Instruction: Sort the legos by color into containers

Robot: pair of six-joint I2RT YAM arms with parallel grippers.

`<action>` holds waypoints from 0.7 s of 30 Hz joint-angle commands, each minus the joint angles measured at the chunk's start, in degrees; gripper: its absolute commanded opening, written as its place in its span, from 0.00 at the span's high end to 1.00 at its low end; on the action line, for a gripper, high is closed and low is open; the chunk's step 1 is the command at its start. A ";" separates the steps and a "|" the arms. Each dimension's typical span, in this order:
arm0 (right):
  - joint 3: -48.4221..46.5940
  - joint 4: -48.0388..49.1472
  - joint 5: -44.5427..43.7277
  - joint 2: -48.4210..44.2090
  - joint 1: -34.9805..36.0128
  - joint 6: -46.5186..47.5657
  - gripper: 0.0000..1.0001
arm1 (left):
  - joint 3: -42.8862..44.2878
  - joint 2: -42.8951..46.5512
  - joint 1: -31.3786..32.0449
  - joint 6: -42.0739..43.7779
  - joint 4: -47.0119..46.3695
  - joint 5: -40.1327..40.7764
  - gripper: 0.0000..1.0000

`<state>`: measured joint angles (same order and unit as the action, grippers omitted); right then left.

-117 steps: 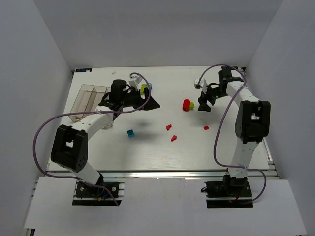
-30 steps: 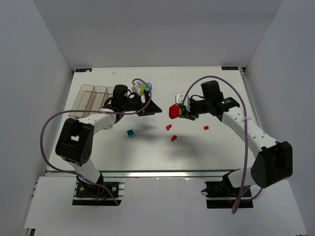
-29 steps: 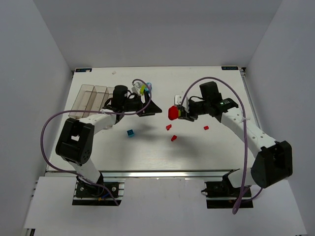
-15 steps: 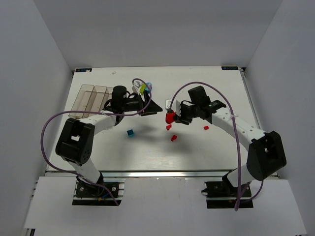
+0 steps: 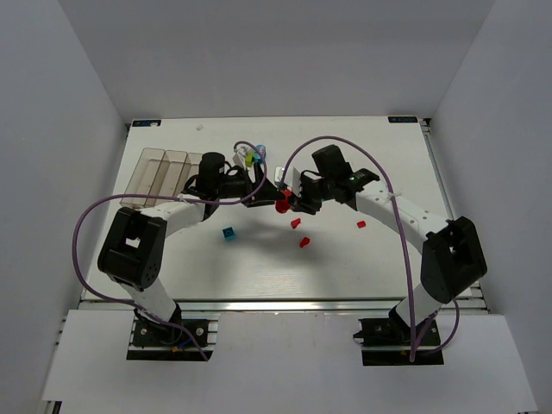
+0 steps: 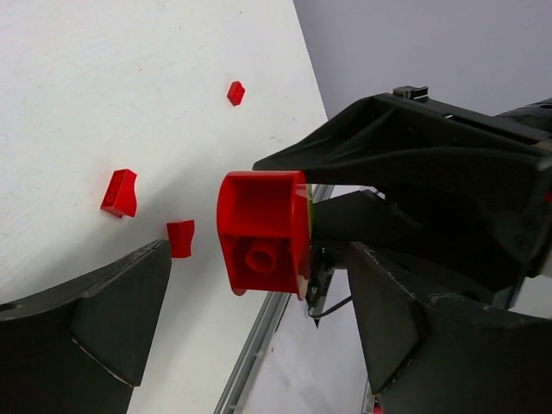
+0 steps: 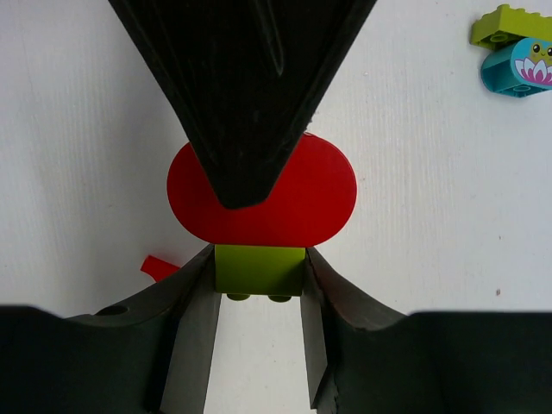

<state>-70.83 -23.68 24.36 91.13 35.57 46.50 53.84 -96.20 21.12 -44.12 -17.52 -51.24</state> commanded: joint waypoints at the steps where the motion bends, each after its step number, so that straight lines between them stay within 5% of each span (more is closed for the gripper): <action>1: -2.74 1.71 0.95 -0.16 0.29 -2.11 1.00 | 1.61 0.84 0.14 1.84 1.70 1.15 0.09; 13: -3.79 2.32 2.18 0.89 1.25 -3.96 1.00 | 1.18 -0.38 0.14 -0.53 -2.24 -2.18 0.33; 20: -5.02 2.41 1.66 2.12 1.52 -4.40 1.00 | 0.82 -0.74 0.14 -2.46 -4.28 -3.86 0.56; 21: -5.02 2.50 1.57 2.12 1.52 -4.40 1.00 | 0.74 -0.83 0.14 -2.72 -4.54 -4.04 0.65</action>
<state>-73.38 -23.35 24.73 93.08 36.71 43.05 53.84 -97.19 20.78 -46.63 -19.70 -52.34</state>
